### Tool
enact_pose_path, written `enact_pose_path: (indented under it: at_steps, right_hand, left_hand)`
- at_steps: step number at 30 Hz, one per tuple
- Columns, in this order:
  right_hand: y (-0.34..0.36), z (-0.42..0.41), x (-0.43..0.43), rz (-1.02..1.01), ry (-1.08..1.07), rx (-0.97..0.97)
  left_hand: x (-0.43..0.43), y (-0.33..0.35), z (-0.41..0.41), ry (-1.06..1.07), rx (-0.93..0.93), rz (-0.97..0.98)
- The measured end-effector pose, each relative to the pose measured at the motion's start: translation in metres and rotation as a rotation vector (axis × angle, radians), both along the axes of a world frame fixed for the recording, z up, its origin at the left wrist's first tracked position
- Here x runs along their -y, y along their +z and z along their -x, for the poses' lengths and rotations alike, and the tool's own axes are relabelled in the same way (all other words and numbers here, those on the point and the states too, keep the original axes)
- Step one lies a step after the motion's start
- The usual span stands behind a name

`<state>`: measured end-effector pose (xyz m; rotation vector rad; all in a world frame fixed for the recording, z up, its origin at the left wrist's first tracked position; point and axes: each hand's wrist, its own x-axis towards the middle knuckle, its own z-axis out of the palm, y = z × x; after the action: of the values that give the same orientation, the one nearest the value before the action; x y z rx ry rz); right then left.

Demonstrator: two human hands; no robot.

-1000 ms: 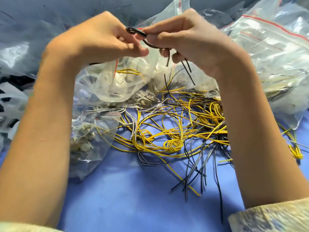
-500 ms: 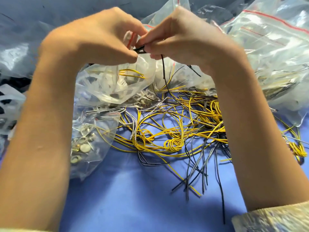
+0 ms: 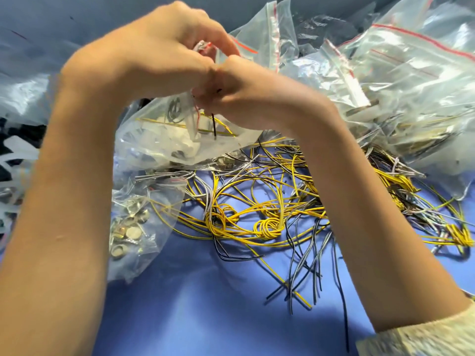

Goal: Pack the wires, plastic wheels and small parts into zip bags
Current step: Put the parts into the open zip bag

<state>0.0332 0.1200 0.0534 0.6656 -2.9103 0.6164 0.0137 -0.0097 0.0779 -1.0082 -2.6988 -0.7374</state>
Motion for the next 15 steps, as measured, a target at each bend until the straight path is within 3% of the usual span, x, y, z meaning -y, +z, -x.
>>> enact_pose_path:
  at_steps: [7, 11, 15]
  right_hand:
    - [-0.003, -0.004, -0.011, -0.121, 0.145, 0.135]
    - [0.002, -0.007, -0.021, 0.105, 0.046, 0.235]
    - [0.0, -0.003, -0.025, 0.01, -0.107, 0.207]
  left_hand:
    - [0.002, -0.002, 0.005, -0.048, 0.052, -0.018]
    - [0.007, -0.004, 0.007, -0.067, 0.07, -0.025]
    - [0.009, -0.004, 0.008, -0.071, 0.109, -0.026]
